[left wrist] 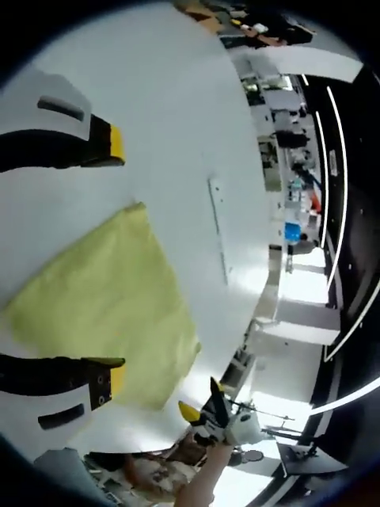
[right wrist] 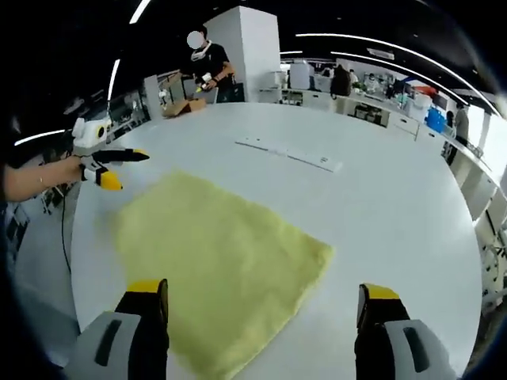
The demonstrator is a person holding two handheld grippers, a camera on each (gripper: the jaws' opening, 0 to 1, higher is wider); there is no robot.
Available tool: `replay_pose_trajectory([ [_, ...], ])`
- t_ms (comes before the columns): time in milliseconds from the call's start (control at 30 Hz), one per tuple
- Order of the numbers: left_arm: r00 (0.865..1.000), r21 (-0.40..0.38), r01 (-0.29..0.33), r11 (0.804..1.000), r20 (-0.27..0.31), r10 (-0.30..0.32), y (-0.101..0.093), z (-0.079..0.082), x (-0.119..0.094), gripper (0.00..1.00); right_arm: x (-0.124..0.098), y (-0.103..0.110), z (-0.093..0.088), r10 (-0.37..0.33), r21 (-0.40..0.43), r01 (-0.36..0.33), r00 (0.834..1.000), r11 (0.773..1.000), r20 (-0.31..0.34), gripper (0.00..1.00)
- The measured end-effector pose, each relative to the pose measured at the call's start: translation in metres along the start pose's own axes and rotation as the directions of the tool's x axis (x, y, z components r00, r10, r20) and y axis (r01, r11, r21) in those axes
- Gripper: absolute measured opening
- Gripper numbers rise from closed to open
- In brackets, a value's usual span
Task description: Fold the garment on the visible template until the final outline fits inside the template.
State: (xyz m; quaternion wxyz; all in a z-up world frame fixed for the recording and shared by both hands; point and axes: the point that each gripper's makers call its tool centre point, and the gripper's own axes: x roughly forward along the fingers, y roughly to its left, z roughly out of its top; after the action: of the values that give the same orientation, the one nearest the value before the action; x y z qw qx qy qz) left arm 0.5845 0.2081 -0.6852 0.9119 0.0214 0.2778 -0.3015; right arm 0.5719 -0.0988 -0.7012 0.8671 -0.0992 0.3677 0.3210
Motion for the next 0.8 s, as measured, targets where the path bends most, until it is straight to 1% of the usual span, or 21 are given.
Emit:
replay_pose_trajectory([
  [200, 1.0, -0.003, 0.016, 1.0, 0.012, -0.016, -0.011, -0.005, -0.014, 0.98, -0.012, 0.012, -0.013, 0.024, -0.017, -0.024, 1.0, 1.0, -0.013, 0.99],
  [300, 1.0, -0.007, 0.019, 1.0, 0.021, -0.019, -0.016, -0.007, -0.022, 0.98, -0.02, 0.018, -0.02, 0.03, -0.022, -0.03, 1.0, 0.999, -0.007, 0.98],
  [533, 0.999, -0.003, 0.051, 0.999, 0.004, -0.051, -0.033, -0.024, -0.04, 0.94, -0.03, 0.031, -0.036, 0.047, -0.015, -0.047, 0.999, 0.999, -0.011, 0.92],
  [633, 0.998, -0.015, 0.066, 0.998, 0.017, -0.066, -0.039, -0.027, -0.044, 0.91, -0.033, 0.035, -0.04, 0.05, -0.021, -0.05, 0.999, 0.999, -0.005, 0.88],
  [767, 0.996, -0.025, 0.086, 0.996, 0.003, -0.086, -0.048, -0.039, -0.049, 0.87, -0.036, 0.041, -0.046, 0.051, -0.023, -0.051, 0.999, 0.998, -0.002, 0.83],
  [800, 0.996, -0.031, 0.091, 0.995, -0.004, -0.091, -0.049, -0.042, -0.05, 0.86, -0.037, 0.042, -0.047, 0.054, -0.027, -0.054, 0.999, 0.998, 0.003, 0.81],
])
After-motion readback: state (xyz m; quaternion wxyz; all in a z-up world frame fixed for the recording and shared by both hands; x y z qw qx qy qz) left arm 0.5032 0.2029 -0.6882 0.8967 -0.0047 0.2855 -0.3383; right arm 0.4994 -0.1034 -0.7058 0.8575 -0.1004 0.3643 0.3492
